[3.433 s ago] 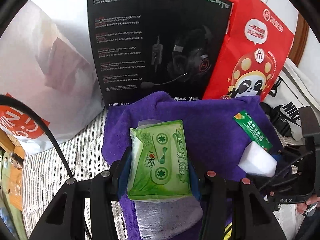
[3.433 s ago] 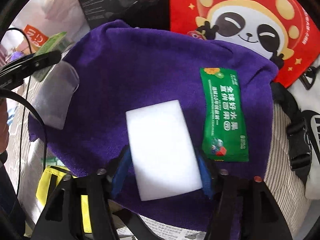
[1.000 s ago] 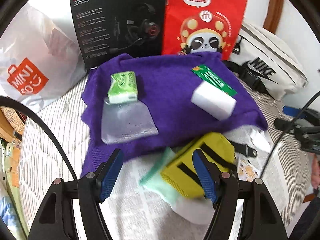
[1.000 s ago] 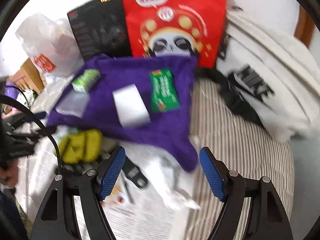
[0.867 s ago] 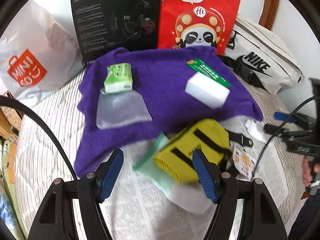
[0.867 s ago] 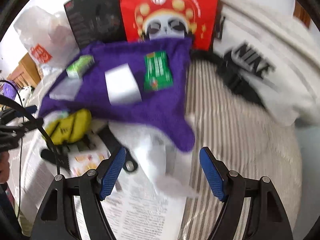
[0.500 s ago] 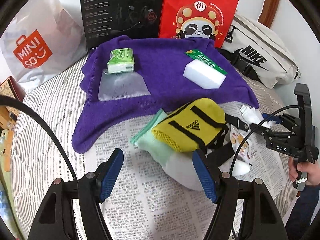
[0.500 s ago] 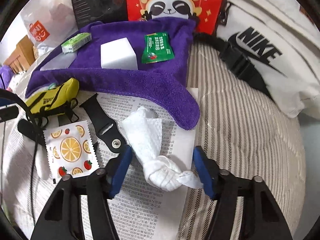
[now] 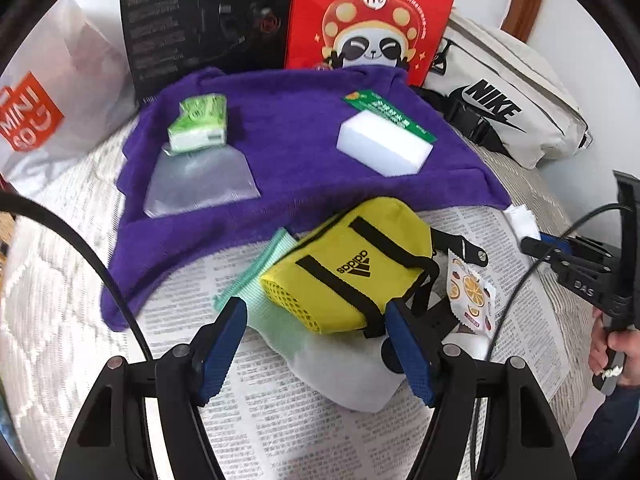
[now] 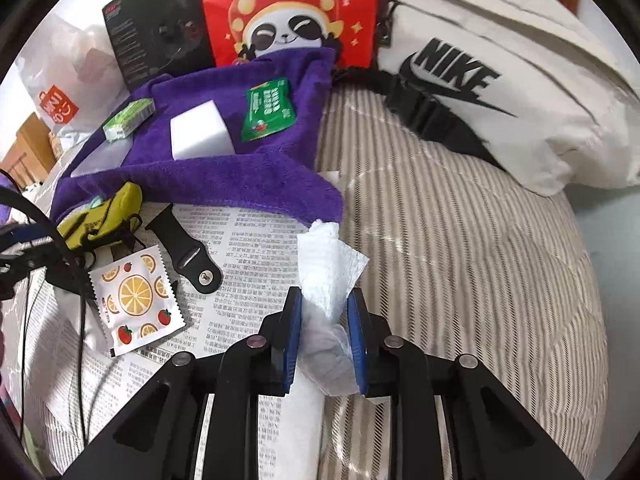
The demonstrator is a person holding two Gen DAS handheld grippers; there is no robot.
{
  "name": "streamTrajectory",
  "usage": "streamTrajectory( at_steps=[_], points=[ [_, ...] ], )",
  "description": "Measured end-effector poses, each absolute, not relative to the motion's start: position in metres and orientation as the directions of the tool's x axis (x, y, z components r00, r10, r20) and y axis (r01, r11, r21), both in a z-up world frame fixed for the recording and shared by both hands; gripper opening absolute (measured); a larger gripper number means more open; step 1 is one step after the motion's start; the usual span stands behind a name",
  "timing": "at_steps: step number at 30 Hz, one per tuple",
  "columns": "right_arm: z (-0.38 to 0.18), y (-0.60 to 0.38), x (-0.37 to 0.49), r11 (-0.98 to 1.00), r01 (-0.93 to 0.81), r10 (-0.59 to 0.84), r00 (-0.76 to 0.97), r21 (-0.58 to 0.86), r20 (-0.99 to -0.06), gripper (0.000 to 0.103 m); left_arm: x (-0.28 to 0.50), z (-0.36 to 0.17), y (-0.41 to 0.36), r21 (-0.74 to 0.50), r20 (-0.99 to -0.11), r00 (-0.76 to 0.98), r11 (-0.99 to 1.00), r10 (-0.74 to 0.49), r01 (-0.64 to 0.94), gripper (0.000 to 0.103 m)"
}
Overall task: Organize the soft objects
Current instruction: 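Grasp the yellow adidas pouch with the left tool while the right tool holds the tissue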
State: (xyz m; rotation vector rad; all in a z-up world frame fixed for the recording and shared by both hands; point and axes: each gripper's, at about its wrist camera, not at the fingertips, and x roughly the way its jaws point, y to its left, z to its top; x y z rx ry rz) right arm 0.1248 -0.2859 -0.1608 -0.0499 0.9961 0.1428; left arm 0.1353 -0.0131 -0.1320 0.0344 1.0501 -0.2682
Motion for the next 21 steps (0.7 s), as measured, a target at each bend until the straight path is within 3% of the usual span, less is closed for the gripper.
streamTrajectory(
  at_steps=[4,10,12,15,19,21],
  points=[
    [-0.146,-0.282,0.114,0.986,-0.162,0.121,0.557,0.035,-0.821,0.023,0.142,-0.143,-0.011,-0.174,-0.86,0.436,0.956,-0.264,0.236,0.077],
    [-0.153,-0.264,0.114,0.974,-0.207,0.19,0.525,0.093,-0.83,0.023,0.158,-0.154,-0.01,-0.258,-0.85,0.419,0.946,-0.319,0.196,0.075],
    [-0.159,-0.259,0.114,0.972,-0.213,0.199,0.508,0.102,-0.838,0.023,0.163,-0.156,-0.009,-0.279,-0.844,0.422,0.943,-0.33,0.18,0.048],
    [-0.162,-0.258,0.113,0.971,-0.213,0.205,0.502,0.11,-0.84,0.023,0.166,-0.156,-0.008,-0.292,-0.833,0.438,0.941,-0.338,0.171,0.041],
    [-0.163,-0.26,0.112,0.97,-0.208,0.214,0.497,0.124,-0.841,0.023,0.162,-0.15,-0.007,-0.274,-0.82,0.463,0.941,-0.337,0.2,0.042],
    [-0.165,-0.26,0.114,0.969,-0.21,0.223,0.491,0.134,-0.842,0.023,0.162,-0.15,-0.012,-0.255,-0.83,0.449,0.941,-0.331,0.223,0.047]
  ],
)
